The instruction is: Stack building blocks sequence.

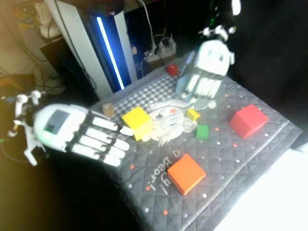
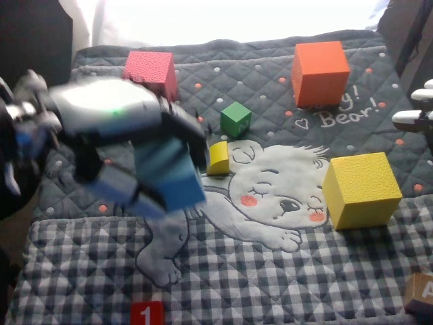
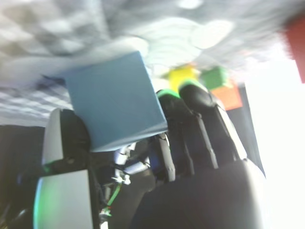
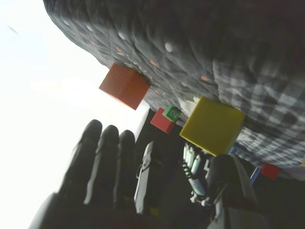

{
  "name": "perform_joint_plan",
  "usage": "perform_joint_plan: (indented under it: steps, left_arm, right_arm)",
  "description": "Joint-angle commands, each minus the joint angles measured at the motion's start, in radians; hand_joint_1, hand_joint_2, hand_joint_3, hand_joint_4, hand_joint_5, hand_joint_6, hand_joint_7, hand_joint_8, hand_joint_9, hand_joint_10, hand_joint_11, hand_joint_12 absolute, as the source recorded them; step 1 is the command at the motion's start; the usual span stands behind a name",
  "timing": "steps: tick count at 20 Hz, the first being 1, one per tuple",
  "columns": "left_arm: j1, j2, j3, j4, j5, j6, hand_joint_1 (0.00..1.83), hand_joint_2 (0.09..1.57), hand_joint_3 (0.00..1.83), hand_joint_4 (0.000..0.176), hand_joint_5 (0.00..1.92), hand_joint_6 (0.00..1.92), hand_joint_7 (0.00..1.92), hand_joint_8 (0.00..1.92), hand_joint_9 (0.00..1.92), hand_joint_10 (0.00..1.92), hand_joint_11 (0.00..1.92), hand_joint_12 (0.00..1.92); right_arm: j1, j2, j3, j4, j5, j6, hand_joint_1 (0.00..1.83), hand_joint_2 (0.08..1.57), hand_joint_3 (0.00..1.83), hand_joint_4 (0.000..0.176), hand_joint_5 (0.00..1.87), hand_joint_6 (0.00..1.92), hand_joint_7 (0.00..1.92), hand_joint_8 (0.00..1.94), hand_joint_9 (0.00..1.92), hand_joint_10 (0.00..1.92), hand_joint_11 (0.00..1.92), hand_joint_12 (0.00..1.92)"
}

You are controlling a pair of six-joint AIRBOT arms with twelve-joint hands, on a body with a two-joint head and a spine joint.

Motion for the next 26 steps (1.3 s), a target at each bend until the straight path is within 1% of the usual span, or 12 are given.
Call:
perform_joint_plan:
  steps: [1,3,4,6,10,11,13,17,21,22,23,26]
  left_arm:
    - [-0.031,0.013,0.004,-0.037,-0.105,0.002,1.27,1.12,0.00,0.000,1.09,0.54,0.91,1.37,0.91,1.48,0.82,1.71]
    - [-0.084,0.031,0.025,-0.093,-0.097,0.051,1.28,1.08,0.00,0.000,1.06,0.77,1.01,1.07,0.97,1.68,0.99,1.82]
    - [-0.099,0.030,0.039,-0.127,-0.088,0.078,1.27,1.11,0.00,0.000,1.13,0.50,0.92,1.32,0.96,1.57,0.93,1.74]
    - [-0.147,0.005,0.098,-0.218,-0.056,0.147,1.27,1.05,0.00,0.000,1.27,0.35,1.03,1.05,0.99,0.96,0.85,1.39]
    - [-0.212,-0.071,0.219,-0.360,-0.011,0.216,1.39,1.08,0.00,0.000,1.30,0.03,0.98,1.08,0.97,1.27,0.84,1.31]
    - [-0.232,-0.091,0.243,-0.367,0.010,0.226,1.40,1.06,0.00,0.000,1.32,0.04,1.03,0.97,1.00,1.23,0.84,1.32]
    - [-0.266,-0.128,0.286,-0.367,0.067,0.242,1.39,1.07,0.00,0.000,1.11,0.60,1.08,0.82,0.98,1.14,0.76,1.17]
    - [-0.288,-0.169,0.339,-0.361,0.156,0.272,1.40,1.05,0.00,0.000,1.24,0.23,1.12,0.81,1.03,1.14,0.77,1.14]
    - [-0.280,-0.172,0.359,-0.366,0.193,0.272,1.40,1.06,0.00,0.000,1.14,0.54,1.11,0.74,0.99,1.16,0.81,1.19]
    - [-0.279,-0.175,0.363,-0.367,0.198,0.272,1.40,1.06,0.00,0.000,1.12,0.56,1.12,0.73,0.99,1.16,0.82,1.18]
    - [-0.277,-0.182,0.370,-0.368,0.203,0.272,1.40,1.05,0.00,0.000,1.25,0.26,1.11,0.81,1.03,1.14,0.87,1.19]
    - [-0.277,-0.214,0.398,-0.368,0.221,0.272,1.40,1.06,0.00,0.000,1.20,0.37,1.02,0.94,1.03,1.09,0.92,1.08]
  right_arm:
    - [0.012,0.007,0.006,0.024,0.115,0.004,0.61,1.12,0.01,0.153,0.34,0.00,0.27,0.00,0.21,0.00,0.10,0.19]
    - [0.012,0.007,0.006,0.026,0.115,0.004,0.60,1.11,0.00,0.167,0.35,0.00,0.27,0.00,0.22,0.01,0.11,0.19]
    - [0.012,0.007,0.006,0.027,0.115,0.004,0.59,1.11,0.00,0.153,0.36,0.00,0.27,0.00,0.22,0.01,0.12,0.20]
    - [0.012,0.006,0.006,0.028,0.115,0.004,0.60,1.11,0.00,0.118,0.39,0.00,0.32,0.00,0.27,0.01,0.15,0.22]
    - [0.012,0.006,0.010,0.028,0.115,0.004,0.59,1.12,0.00,0.150,0.37,0.00,0.30,0.00,0.24,0.00,0.11,0.21]
    - [0.012,0.005,0.011,0.027,0.115,0.004,0.59,1.11,0.00,0.142,0.37,0.00,0.30,0.00,0.25,0.00,0.12,0.21]
    - [0.012,0.001,0.014,0.027,0.115,0.004,0.62,1.11,0.00,0.146,0.38,0.00,0.29,0.00,0.22,0.00,0.10,0.20]
    - [0.012,-0.005,0.019,0.025,0.115,0.004,0.58,1.11,0.00,0.155,0.37,0.00,0.29,0.00,0.23,0.01,0.12,0.20]
    - [0.012,-0.005,0.019,0.025,0.115,0.004,0.59,1.11,0.00,0.162,0.36,0.00,0.29,0.00,0.24,0.00,0.14,0.21]
    - [0.012,-0.005,0.019,0.025,0.115,0.004,0.58,1.11,0.00,0.162,0.36,0.01,0.29,0.00,0.24,0.00,0.14,0.21]
    - [0.012,-0.006,0.019,0.025,0.115,0.004,0.60,1.11,0.00,0.172,0.36,0.00,0.29,0.00,0.24,0.00,0.14,0.21]
    - [0.012,-0.006,0.019,0.025,0.115,0.005,0.61,1.10,0.00,0.168,0.36,0.00,0.29,0.00,0.24,0.00,0.13,0.21]
